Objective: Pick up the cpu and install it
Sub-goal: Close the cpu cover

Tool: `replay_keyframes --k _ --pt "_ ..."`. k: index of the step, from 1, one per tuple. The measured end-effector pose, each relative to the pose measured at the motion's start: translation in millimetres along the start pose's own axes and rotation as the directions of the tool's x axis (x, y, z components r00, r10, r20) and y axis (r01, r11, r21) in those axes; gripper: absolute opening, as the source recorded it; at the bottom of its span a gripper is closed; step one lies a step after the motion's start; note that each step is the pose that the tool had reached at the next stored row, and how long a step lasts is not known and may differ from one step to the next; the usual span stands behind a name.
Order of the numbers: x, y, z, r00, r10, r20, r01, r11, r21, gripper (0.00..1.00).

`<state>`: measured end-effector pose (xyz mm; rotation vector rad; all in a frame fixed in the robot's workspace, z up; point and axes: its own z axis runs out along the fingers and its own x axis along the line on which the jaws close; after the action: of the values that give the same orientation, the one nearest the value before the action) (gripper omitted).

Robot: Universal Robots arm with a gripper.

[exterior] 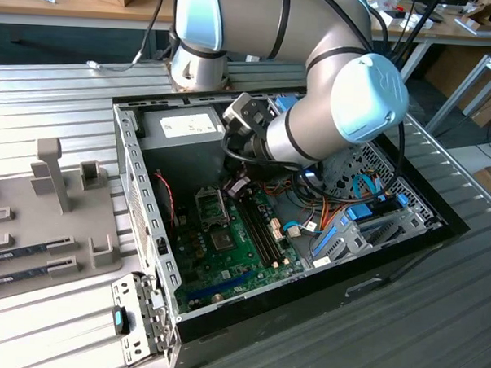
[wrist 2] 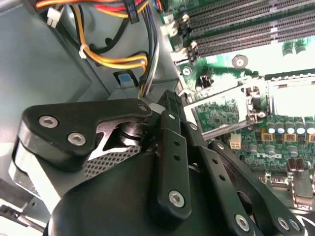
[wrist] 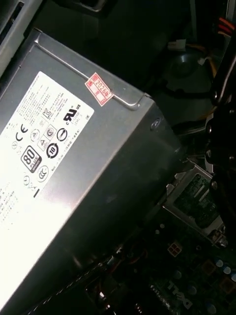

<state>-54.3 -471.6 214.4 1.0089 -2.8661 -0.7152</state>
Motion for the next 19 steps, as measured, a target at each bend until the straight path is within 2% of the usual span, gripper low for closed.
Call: replay_keyframes --k 1,3,5,13,15,18,19 --pt "-0.4 -1.0 1.0 1.0 0.001 -0.0011 -0.001 1.0 -0.0009 0.11" --pt "-0.1 -5.3 8.7 1.0 0.003 -0.0052 -0.003 1.0 -0.0045 0.11" --pt "-0.5 -8.0 12.6 1.0 0.005 -0.0077 -0.005 1.0 -0.0067 0.11" --pt "3.0 -7.1 12.8 1.0 0.003 -0.005 -0.003 0.9999 -0.0107 0.11" --pt "2.9 -6.4 10.7 1.0 0.002 -0.0036 -0.002 0.9999 -0.0119 0.11" --pt "2.2 -3.7 4.5 1.0 0.001 -0.0016 -0.001 0.9999 -0.0142 0.11" --pt "2.1 -3.6 4.5 1.0 0.001 -0.0012 -0.001 0.9999 -0.0146 0.11"
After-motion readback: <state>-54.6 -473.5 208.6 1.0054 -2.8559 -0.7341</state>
